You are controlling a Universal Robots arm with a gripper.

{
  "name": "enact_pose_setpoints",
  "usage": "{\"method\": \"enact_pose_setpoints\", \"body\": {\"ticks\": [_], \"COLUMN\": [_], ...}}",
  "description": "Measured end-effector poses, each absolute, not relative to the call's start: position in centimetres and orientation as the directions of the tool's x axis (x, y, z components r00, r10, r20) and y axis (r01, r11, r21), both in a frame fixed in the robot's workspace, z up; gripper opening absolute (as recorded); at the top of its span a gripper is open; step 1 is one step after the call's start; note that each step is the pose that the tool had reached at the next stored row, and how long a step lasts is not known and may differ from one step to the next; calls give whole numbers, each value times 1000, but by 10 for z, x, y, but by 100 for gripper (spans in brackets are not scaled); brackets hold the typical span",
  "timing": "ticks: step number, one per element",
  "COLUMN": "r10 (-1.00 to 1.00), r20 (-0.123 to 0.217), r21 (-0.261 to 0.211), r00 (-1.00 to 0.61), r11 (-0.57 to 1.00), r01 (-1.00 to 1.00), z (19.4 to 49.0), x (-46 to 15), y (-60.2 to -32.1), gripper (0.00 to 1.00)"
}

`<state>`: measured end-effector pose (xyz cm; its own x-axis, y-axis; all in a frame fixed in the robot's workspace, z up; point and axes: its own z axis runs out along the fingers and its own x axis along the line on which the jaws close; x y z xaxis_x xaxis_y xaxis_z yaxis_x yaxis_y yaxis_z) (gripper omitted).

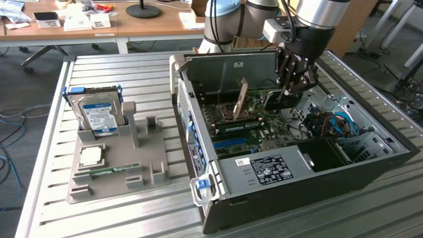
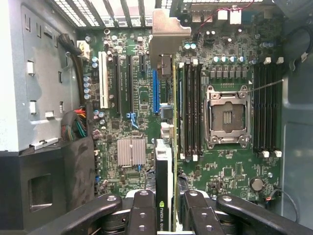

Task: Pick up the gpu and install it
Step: 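Insert the gpu into the slot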

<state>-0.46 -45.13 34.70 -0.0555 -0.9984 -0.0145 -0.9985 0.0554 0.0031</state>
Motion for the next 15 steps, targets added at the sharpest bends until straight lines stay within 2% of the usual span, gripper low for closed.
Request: {"method": "enact_pose_setpoints", "body": {"ticks": [15], "r10": [-998], "r20": [-15], "r21": [3], "r00": [-55], "r11": [55], "r01": [-998], "z": [347], "x": [-10], "y": [-451], "gripper": [27]}}
